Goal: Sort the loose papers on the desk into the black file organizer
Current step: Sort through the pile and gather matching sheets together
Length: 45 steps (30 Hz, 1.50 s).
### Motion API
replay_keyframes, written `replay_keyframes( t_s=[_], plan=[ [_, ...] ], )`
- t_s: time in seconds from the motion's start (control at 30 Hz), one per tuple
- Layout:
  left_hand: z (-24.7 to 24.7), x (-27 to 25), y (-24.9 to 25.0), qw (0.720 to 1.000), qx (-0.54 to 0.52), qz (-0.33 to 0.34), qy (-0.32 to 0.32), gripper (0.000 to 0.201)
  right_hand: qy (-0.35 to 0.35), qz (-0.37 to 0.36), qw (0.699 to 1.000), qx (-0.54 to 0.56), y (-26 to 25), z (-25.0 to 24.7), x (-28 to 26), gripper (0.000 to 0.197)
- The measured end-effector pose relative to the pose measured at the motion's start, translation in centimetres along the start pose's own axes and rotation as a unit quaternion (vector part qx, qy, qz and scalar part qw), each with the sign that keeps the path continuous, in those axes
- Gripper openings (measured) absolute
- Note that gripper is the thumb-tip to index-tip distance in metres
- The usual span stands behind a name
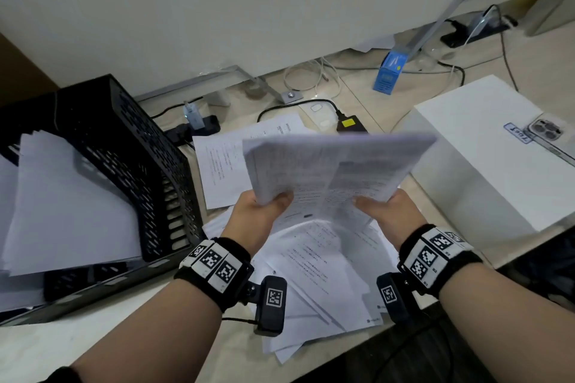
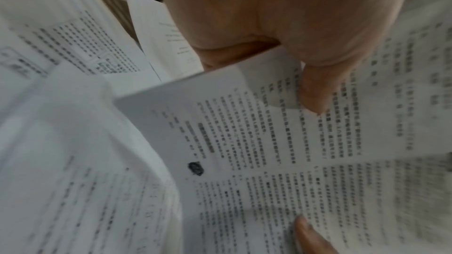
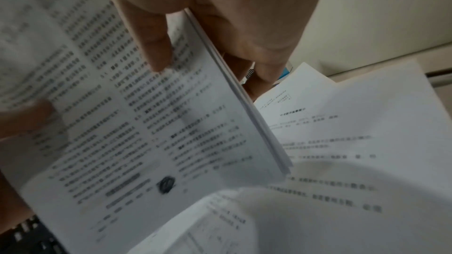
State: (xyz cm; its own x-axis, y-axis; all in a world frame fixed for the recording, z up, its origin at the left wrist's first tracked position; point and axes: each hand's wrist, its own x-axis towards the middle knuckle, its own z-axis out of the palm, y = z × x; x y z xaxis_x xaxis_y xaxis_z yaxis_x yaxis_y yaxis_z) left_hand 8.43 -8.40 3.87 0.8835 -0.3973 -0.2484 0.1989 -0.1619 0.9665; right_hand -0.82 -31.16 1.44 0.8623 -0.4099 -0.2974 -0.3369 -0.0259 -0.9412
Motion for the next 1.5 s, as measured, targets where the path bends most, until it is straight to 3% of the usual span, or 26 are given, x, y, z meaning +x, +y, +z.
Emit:
replay_keyframes(
  t_s=[0.1,0.23,0.33,0.4,0.5,0.7,0.87,0.97,1.03,1.17,1.33,1.5],
  plan=[
    [0.1,-0.1,-0.4,1.000,-0.023,0.000,-0.010,0.018,-0.013,0.033,0.999,0.002,0.6,0.0,0.0,0.018],
    [0.5,-0.8,-2.6,0.995,0.010,-0.076,-0.058,0.019,-0.032,0.079,0.995,-0.054,2.0,0.2,-0.3,0.010],
    [0.7,-1.2,-4.1,0.991,0.042,-0.123,-0.019,0.007,-0.008,0.083,0.996,-0.034,2.3,0.2,-0.8,0.008],
    [0.8,-1.4,-4.4,0.991,0.028,-0.130,0.005,0.008,-0.008,0.070,0.997,-0.015,2.2,0.2,-1.1,0.010],
    [0.5,-1.5,-4.3,0.991,0.012,-0.133,0.005,0.012,-0.038,0.076,0.996,0.021,2.4,0.2,-1.4,0.015],
    [-0.4,-1.7,-5.0,0.985,0.016,-0.170,0.019,0.020,-0.091,0.100,0.991,-0.022,2.6,1.2,-1.8,0.013],
    [-2.3,-2.2,-4.2,0.988,0.026,-0.149,0.037,0.017,-0.104,0.116,0.987,0.048,1.5,2.2,-1.5,0.031],
    [-4.9,-2.9,-3.1,0.990,0.065,-0.123,0.028,0.020,-0.122,0.098,0.987,0.034,-0.3,3.5,-1.3,0.051],
    [-7.1,-3.5,-2.6,0.990,0.079,-0.113,0.026,0.018,-0.137,0.074,0.988,0.005,-1.6,4.8,-1.1,0.044],
    [-11.7,-5.1,-2.2,0.987,0.092,-0.109,0.078,0.015,-0.151,0.016,0.986,-0.064,-4.1,8.6,-0.9,0.009],
    [-16.0,-6.9,-3.4,0.975,0.080,-0.126,0.167,0.013,-0.116,-0.023,0.992,-0.031,-7.4,13.2,-1.5,0.018],
    [-17.7,-7.7,-3.4,0.971,0.123,-0.135,0.157,0.026,-0.086,-0.124,0.983,-0.108,-10.4,16.9,-3.0,0.015]
  ],
)
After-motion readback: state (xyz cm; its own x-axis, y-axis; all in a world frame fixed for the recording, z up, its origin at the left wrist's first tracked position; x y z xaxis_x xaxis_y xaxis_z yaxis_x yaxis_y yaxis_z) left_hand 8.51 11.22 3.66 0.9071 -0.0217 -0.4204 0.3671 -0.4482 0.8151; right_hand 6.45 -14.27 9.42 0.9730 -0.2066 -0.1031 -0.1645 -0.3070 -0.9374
